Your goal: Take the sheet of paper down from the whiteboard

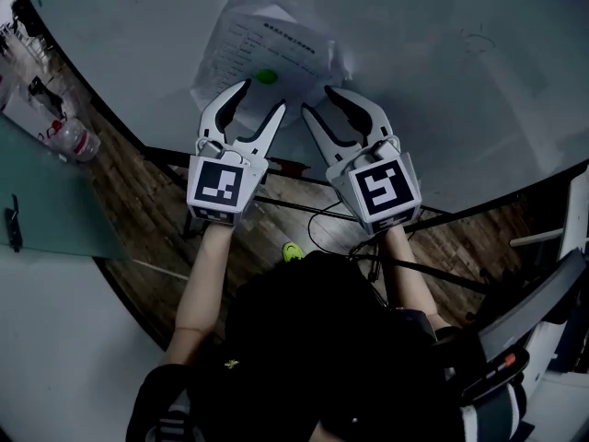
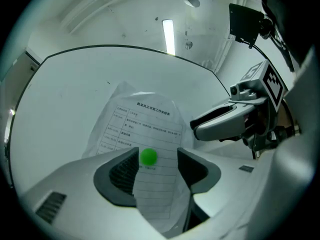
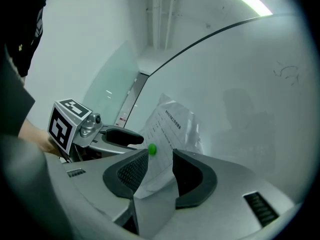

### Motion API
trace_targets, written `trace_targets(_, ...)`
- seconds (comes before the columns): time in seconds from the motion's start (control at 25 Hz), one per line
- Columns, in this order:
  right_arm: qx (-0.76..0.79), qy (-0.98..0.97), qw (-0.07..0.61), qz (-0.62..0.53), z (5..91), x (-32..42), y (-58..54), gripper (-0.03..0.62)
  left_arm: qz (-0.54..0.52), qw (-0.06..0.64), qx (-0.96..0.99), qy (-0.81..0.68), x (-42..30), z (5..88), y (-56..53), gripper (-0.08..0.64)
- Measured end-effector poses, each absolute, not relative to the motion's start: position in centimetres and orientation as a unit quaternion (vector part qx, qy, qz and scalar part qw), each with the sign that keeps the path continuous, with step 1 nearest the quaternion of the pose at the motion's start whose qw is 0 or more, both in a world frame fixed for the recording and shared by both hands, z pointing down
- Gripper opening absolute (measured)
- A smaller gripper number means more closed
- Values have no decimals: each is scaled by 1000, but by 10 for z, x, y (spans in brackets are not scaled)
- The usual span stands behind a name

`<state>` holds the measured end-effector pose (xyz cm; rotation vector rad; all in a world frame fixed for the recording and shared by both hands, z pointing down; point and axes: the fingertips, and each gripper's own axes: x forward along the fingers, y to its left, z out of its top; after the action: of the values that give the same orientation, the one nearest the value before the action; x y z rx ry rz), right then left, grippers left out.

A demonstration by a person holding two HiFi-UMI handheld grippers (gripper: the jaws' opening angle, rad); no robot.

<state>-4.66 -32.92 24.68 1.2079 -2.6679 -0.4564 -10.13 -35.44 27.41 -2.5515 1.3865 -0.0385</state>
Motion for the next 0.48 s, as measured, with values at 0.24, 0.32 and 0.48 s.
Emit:
trace_targets(0.24,426,-886,94,-155,244,-31,-343,163,-36,131,-859,493,-99,276,-375,229)
trace_targets(0.32,432,-884,90,-157,239,-27,-343,166,-38,135,-856,498,-99,277,-378,229)
trace_targets(0.48,436,-881,87,-163,233,-24,-343,166,-55,150,-846,508,-100,277,-382,225)
